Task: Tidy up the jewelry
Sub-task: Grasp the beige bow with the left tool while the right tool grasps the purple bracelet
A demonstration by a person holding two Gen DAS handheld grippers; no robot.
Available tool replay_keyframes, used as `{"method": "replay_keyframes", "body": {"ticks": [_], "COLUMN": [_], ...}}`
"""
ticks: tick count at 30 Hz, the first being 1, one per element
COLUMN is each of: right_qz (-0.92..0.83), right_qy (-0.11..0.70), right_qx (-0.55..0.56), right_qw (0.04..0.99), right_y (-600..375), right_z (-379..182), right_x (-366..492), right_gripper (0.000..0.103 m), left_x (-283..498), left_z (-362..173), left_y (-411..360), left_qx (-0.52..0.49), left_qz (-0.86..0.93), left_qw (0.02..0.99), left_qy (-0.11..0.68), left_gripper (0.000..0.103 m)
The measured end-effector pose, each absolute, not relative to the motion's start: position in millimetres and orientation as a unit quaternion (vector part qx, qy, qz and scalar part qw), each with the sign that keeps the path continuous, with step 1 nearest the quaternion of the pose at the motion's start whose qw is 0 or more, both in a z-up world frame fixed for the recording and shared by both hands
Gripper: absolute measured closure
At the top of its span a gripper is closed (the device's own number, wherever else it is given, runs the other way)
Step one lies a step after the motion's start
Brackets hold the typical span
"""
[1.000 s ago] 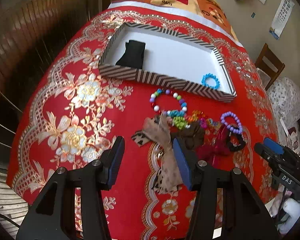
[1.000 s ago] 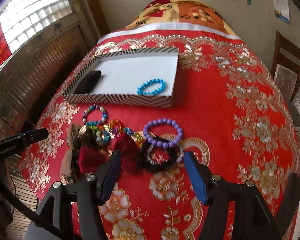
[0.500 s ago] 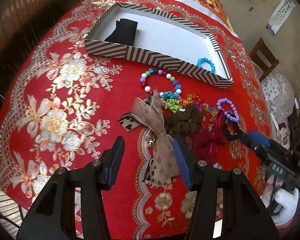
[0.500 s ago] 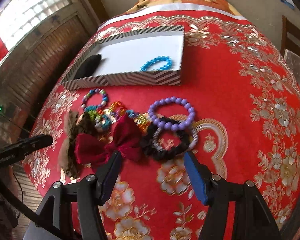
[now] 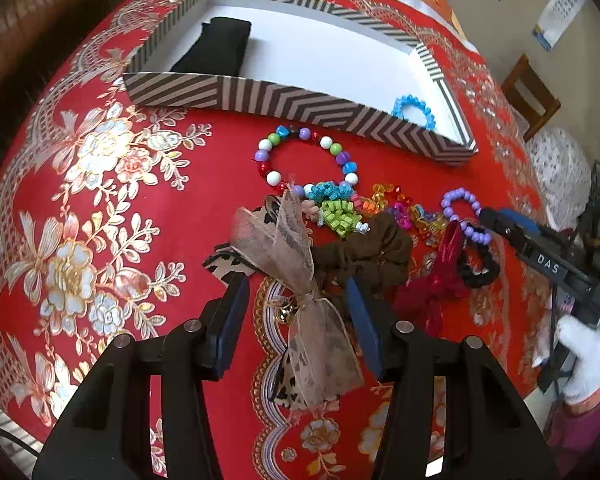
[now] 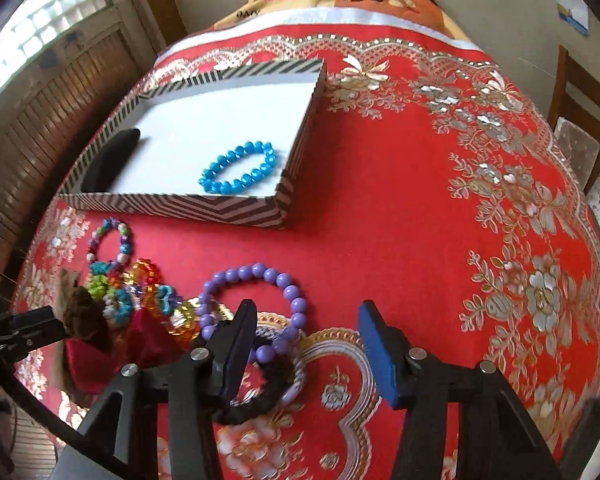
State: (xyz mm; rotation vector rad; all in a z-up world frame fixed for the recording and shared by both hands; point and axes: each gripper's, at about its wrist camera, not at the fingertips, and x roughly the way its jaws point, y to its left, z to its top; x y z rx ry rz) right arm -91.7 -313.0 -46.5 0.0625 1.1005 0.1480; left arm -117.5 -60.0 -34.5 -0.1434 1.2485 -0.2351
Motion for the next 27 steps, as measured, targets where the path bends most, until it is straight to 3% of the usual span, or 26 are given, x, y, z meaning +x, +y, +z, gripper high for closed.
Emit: {"method": "replay_keyframes", "body": {"ticks": [3, 5, 7, 9, 11, 27], "right_qz": [0.073, 0.075, 0.075, 0.073, 0.082, 0.133], "right_qy": [0.528, 0.528, 0.518, 0.511, 0.504, 0.435], "right_qx": [0.017, 0.007, -0.011, -0.031, -0.041, 0.033], "right_qw": [0.846, 0.846, 0.852, 0.856, 0.859, 0.890], "right_y": [-310.8, -308.5, -304.6, -300.1, -297.0, -311.2], "right_z": [-54.7, -59.8, -60.6, -61.7, -62.0, 18.1], "right_x": [-85.8, -83.5, -84.2, -84.5, -83.9, -103.1], "right_gripper": [0.052, 0.054, 0.066, 0.075, 0.094, 0.094], "left_x": [-113.4, -111.7, -108.1, -106.5, -106.2, -109.6], "left_z": [-40.6, -43.8, -48.6, -49.7, -46.1, 43.2], "left_y": [-64.1, -67.5, -72.5, -72.7, -68.7, -38.5], "left_qx": [-0.060, -0.056, -0.053, -0.062, -0.076, -0.098], "left_qz": [-0.112, -0.115, -0.118, -0.121, -0.125, -0.123], "left_qw": [0.799, 0.798, 0.795, 0.793, 0.791, 0.838], "left_qy": [0.588, 0.588, 0.593, 0.595, 0.594, 0.522], "left_gripper": [0.055, 0.072, 0.084, 0.086, 0.087, 0.088]}}
